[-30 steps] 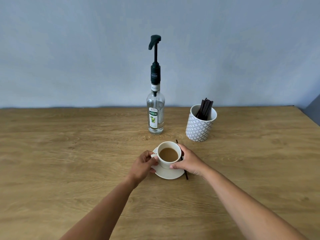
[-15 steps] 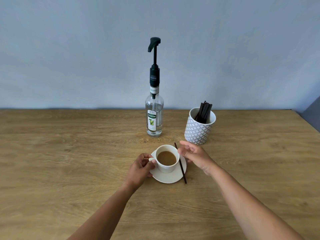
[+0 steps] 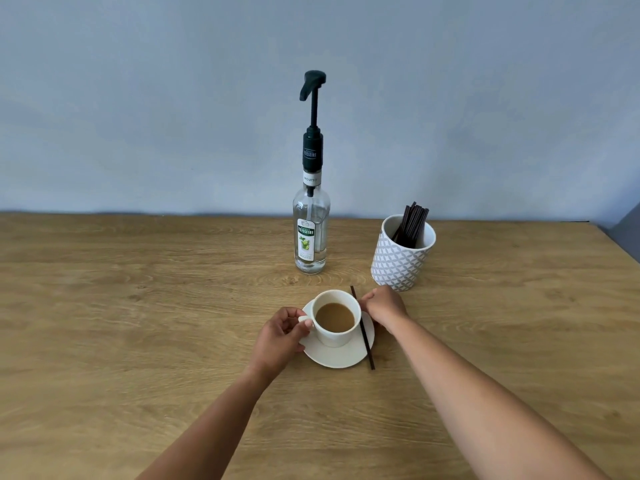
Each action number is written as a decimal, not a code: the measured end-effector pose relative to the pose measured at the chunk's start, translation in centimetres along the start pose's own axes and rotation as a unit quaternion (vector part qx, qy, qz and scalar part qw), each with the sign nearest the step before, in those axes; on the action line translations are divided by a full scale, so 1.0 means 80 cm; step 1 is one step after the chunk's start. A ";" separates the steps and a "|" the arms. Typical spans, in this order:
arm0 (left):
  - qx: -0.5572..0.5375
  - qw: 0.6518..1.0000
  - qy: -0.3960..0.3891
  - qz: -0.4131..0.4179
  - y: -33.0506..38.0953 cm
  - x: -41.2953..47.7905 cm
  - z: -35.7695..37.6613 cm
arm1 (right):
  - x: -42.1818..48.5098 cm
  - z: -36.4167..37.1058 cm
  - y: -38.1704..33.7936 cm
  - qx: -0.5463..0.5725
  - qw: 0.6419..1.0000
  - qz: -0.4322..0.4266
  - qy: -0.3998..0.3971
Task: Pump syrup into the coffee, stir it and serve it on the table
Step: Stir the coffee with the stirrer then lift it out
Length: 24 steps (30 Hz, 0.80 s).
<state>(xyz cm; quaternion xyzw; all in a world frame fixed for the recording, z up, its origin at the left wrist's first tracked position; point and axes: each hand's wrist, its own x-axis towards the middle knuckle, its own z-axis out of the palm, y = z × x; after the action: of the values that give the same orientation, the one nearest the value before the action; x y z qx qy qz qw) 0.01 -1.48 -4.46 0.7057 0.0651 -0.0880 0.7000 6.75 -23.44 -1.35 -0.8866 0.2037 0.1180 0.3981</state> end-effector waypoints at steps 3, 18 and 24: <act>0.000 1.000 0.002 -0.005 0.002 -0.001 0.001 | 0.004 0.001 0.001 -0.013 1.000 0.005 0.012; -0.007 1.000 -0.001 -0.016 0.008 -0.005 -0.004 | -0.034 -0.035 0.000 0.071 0.990 -0.098 0.069; 0.005 1.000 0.000 -0.017 0.017 -0.007 -0.010 | -0.090 -0.092 -0.015 0.201 0.945 -0.201 0.164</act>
<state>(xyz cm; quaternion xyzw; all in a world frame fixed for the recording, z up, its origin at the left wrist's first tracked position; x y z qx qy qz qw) -0.20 -0.70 -2.99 0.7081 0.0766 -0.1001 0.6948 1.27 -26.32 6.91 -0.8179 0.1036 -0.1550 0.5444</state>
